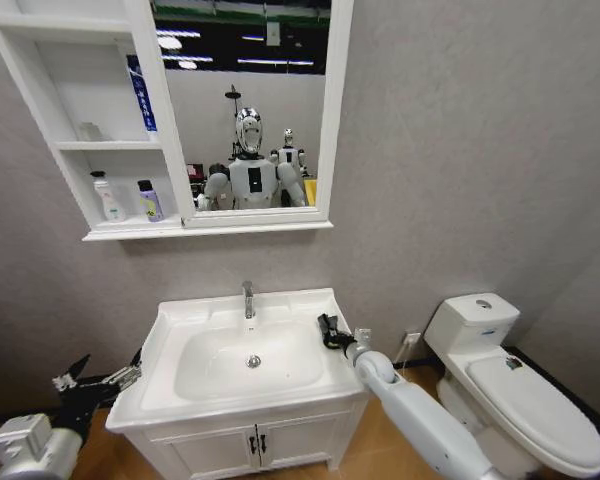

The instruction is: Move facial cleanser and shampoo from washbasin to cabinet, then wipe washbasin with towel.

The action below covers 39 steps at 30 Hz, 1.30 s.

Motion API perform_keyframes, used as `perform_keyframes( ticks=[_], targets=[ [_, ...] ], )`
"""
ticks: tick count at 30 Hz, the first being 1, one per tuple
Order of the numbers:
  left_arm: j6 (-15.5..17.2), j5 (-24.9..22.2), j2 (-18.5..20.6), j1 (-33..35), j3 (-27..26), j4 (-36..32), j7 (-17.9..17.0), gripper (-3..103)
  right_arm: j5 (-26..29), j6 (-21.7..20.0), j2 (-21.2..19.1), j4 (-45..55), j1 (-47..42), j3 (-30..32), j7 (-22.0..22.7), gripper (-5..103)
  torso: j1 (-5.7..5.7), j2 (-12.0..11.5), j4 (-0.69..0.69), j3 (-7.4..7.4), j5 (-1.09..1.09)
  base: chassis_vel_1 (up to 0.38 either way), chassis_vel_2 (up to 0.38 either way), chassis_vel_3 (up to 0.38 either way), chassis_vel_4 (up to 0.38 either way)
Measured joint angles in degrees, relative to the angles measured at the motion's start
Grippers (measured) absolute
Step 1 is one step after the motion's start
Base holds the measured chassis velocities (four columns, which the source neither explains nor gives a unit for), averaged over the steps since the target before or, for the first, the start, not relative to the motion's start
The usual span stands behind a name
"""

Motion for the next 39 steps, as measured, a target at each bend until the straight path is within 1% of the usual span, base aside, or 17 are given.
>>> perform_keyframes(
  ticks=[10,14,15,18,19,22,23,24,25,28,29,31,32,33,34,36,39],
  targets=[
    [0.0,0.0,0.0,0.0,0.0,0.0,0.0,100,0.7,1.0,2.6,-5.2,3.8,-3.1,-1.9,3,0.00,0.0,-0.01,0.00,-0.01,0.000,0.000,0.000,0.000],
    [0.0,0.0,0.0,0.0,0.0,0.0,0.0,100,-5.1,4.5,5.5,-10.0,4.7,-4.4,-2.6,2,0.00,0.0,-0.01,0.00,0.00,0.000,0.000,0.000,0.000],
    [0.0,0.0,0.0,0.0,0.0,0.0,0.0,100,-5.1,4.5,5.5,-10.0,4.7,-4.4,-2.6,2,0.00,0.0,-0.01,0.00,0.00,0.000,0.000,0.000,0.000],
    [0.0,0.0,0.0,0.0,0.0,0.0,0.0,100,-9.5,6.4,5.2,-11.7,4.7,-5.2,-4.1,18,0.00,0.0,-0.01,0.00,-0.01,0.000,0.000,0.000,0.000],
    [0.0,0.0,0.0,0.0,0.0,0.0,0.0,100,-9.5,6.4,5.2,-11.7,4.7,-5.2,-4.1,18,0.00,0.0,-0.01,0.00,-0.01,0.000,0.000,0.000,0.000],
    [0.0,0.0,0.0,0.0,0.0,0.0,0.0,100,-13.1,7.6,4.8,-12.2,4.6,-5.1,-5.5,33,0.00,0.0,-0.02,0.00,-0.01,0.000,0.000,0.000,0.000],
    [0.0,0.0,0.0,0.0,0.0,0.0,0.0,100,-13.1,7.6,4.8,-12.2,4.6,-5.1,-5.5,33,0.00,0.0,-0.02,0.00,-0.01,0.000,0.000,0.000,0.000],
    [0.0,0.0,0.0,0.0,0.0,0.0,0.0,100,-14.2,7.9,4.7,-12.3,4.6,-5.1,-5.5,39,0.00,0.0,-0.02,0.00,0.00,0.000,0.000,0.000,0.000],
    [0.0,0.0,0.0,0.0,0.0,0.0,0.0,100,-14.2,7.9,4.7,-12.3,4.6,-5.1,-5.5,39,0.00,0.0,-0.02,0.00,0.00,0.000,0.000,0.000,0.000],
    [0.0,0.0,0.0,0.0,0.0,0.0,0.0,100,-14.7,8.2,4.0,-11.5,4.6,-5.1,-5.8,55,0.00,0.0,-0.02,0.00,0.00,0.000,0.000,0.000,0.000],
    [0.0,0.0,0.0,0.0,0.0,0.0,0.0,100,-14.7,8.2,4.0,-11.5,4.6,-5.1,-5.8,55,0.00,0.0,-0.02,0.00,0.00,0.000,0.000,0.000,0.000],
    [0.0,0.0,0.0,0.0,0.0,0.0,0.0,100,-15.7,8.4,3.9,-10.5,4.1,-4.9,-5.3,66,0.00,0.0,-0.02,0.00,0.01,0.000,0.000,0.000,0.000],
    [0.0,0.0,0.0,0.0,0.0,0.0,0.0,100,-15.7,8.4,3.9,-10.5,4.1,-4.9,-5.3,66,0.00,0.0,-0.02,0.00,0.01,0.000,0.000,0.000,0.000],
    [0.0,0.0,0.0,0.0,0.0,0.0,0.0,100,-16.5,8.5,3.9,-10.2,3.8,-4.8,-5.1,71,0.00,0.0,-0.02,0.00,0.01,0.000,0.000,0.000,0.000],
    [0.0,0.0,0.0,0.0,0.0,0.0,0.0,100,-17.1,8.6,3.9,-9.8,3.4,-4.6,-4.8,71,0.00,0.0,-0.02,0.00,0.00,0.000,0.000,0.000,0.000],
    [0.0,0.0,0.0,0.0,0.0,0.0,0.0,100,-17.5,8.6,3.9,-9.1,3.0,-4.3,-4.5,77,0.00,0.0,-0.02,0.00,0.00,0.000,0.000,0.000,0.000],
    [0.0,0.0,0.0,0.0,0.0,0.0,0.0,100,-17.4,8.5,3.0,-6.2,1.2,-2.5,-3.8,93,0.00,0.0,0.00,0.00,0.02,0.000,0.000,0.000,0.000]
  ],
)
